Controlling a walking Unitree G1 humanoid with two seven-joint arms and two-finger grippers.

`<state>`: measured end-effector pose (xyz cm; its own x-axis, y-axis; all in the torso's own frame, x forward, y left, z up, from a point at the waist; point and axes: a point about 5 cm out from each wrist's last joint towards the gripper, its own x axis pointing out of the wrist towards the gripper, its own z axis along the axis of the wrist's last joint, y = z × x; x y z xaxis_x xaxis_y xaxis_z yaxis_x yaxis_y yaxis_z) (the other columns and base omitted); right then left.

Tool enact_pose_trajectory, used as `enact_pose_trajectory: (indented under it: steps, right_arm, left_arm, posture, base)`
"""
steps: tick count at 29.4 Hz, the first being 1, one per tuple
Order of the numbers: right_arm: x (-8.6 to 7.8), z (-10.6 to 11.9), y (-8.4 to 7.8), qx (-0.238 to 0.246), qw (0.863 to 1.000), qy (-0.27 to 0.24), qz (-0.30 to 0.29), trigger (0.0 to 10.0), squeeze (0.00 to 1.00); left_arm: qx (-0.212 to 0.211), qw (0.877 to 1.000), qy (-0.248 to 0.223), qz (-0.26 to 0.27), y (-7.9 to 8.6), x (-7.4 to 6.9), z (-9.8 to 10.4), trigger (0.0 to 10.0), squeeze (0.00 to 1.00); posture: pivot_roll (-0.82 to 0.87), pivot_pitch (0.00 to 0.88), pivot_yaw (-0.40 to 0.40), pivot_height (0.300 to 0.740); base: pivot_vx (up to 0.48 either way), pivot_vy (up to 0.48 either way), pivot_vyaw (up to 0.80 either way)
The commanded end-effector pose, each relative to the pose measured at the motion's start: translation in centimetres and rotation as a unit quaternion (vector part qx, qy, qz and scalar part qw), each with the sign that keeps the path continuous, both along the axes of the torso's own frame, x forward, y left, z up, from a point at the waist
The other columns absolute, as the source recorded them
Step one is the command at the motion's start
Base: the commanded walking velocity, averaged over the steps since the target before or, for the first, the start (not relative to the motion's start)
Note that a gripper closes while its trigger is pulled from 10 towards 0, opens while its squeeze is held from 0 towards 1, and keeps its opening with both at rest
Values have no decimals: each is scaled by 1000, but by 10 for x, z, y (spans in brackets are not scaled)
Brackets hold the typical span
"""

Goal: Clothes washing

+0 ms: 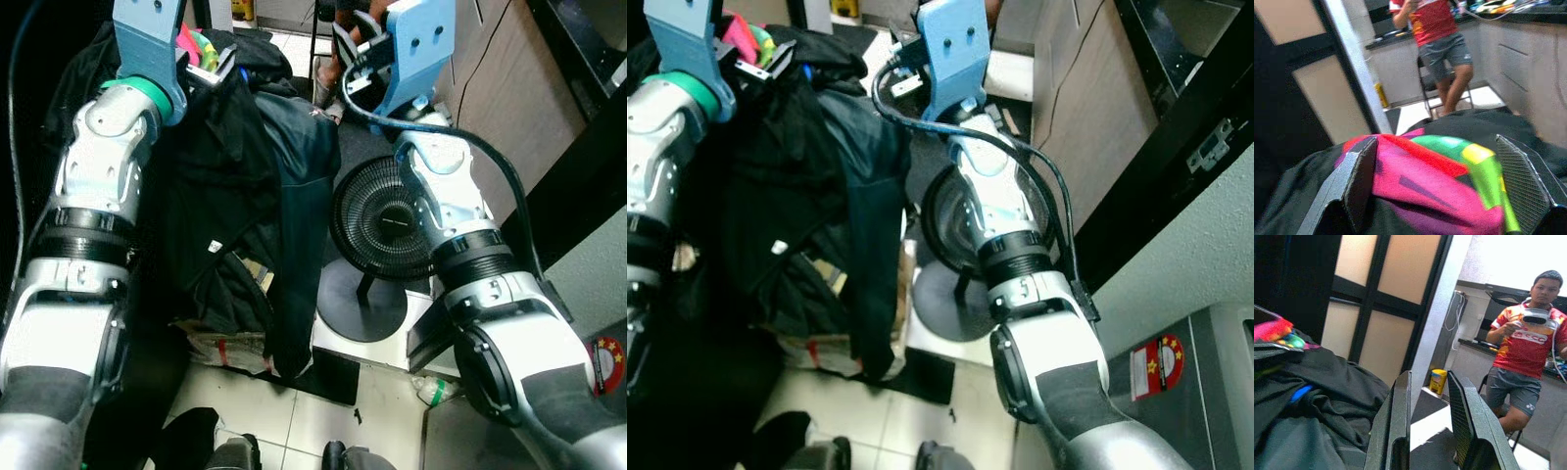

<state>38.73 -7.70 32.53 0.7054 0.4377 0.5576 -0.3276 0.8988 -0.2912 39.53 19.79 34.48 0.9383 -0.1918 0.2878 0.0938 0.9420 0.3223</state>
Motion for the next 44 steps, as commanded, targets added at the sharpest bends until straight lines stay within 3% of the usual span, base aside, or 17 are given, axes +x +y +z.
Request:
enact_pose_trajectory:
  steps: [1, 4, 11, 14, 15, 16, 17, 20, 21, 27, 34, 40, 43, 44]
  right_arm:
    - [0, -2, -2, 2, 1000, 1, 0, 10000, 0]
    - [0, -3, 0, 4, 1000, 1, 2, 10000, 0]
    - [-1, -4, 1, 6, 1000, 0, 5, 10000, 0]
    - [-1, -4, 1, 6, 1000, 0, 5, 10000, 0]
    - [-2, -4, 1, 7, 1000, 0, 5, 10000, 0]
    - [-2, -5, 1, 8, 1000, 0, 5, 10000, 0]
    - [-2, -6, 0, 9, 1000, 1, 5, 10000, 0]
    - [-2, -7, -1, 10, 1000, 2, 5, 10000, 0]
    - [-2, -8, -1, 10, 1000, 3, 5, 10000, 0]
    - [-2, -8, -1, 11, 1000, 4, 4, 10000, 0]
    - [-3, -9, -2, 15, 1000, 4, 4, 10000, 0]
    - [-4, -9, -1, 17, 1000, 4, 6, 10000, 0]
    - [-6, -8, -1, 29, 1000, 1, 12, 10000, 0]
    - [-8, -5, -1, 40, 999, -6, 17, 10000, 0]
  left_arm:
    - [8, 1000, 7, 18, 8, 1, -2, 10000, 0]
    - [29, 996, 20, 76, 47, -4, 0, 10000, 0]
    - [50, 995, 33, 75, 63, -11, -6, 9294, 0]
    - [50, 995, 33, 75, 63, -11, -6, 9294, 0]
    - [66, 995, 49, 56, 63, -15, -16, 10000, 0]
    - [76, 995, 65, 25, 55, -20, -30, 7569, 0]
    - [79, 994, 74, 2, 47, -24, -39, 3098, 0]
    - [80, 994, 78, -12, 42, -27, -44, 3098, 0]
    - [72, 994, 78, -18, 38, -26, -46, 0, 0]
    - [57, 996, 68, -22, 36, -25, -44, 0, 0]
    - [-19, 999, 28, -8, 40, -23, -25, 0, 0]
    - [-45, 999, 16, -11, 39, -29, -19, 0, 0]
    - [-98, 995, 0, -19, 35, -36, -12, 0, 0]
    - [-133, 991, -13, -30, 31, -40, -3, 5529, 0]
  posture:
    - [128, 42, 1, 740]
    - [140, 49, 3, 740]
    - [142, 56, 4, 740]
    - [142, 56, 4, 740]
    - [146, 62, 5, 740]
    - [146, 67, 6, 740]
    - [146, 70, 6, 740]
    - [146, 70, 6, 740]
    - [146, 70, 6, 740]
    - [145, 73, 6, 740]
    - [141, 75, 9, 740]
    - [141, 75, 9, 740]
    - [139, 68, 9, 740]
    - [139, 68, 8, 740]
  base:
    - [0, 0, 0]
    - [0, 0, 0]
    - [0, 0, 0]
    - [0, 0, 0]
    - [0, 0, 0]
    - [0, 0, 0]
    - [0, 0, 0]
    - [0, 0, 0]
    - [0, 0, 0]
    - [0, 0, 0]
    - [0, 0, 0]
    - [0, 0, 0]
    - [0, 0, 0]
    - [0, 0, 0]
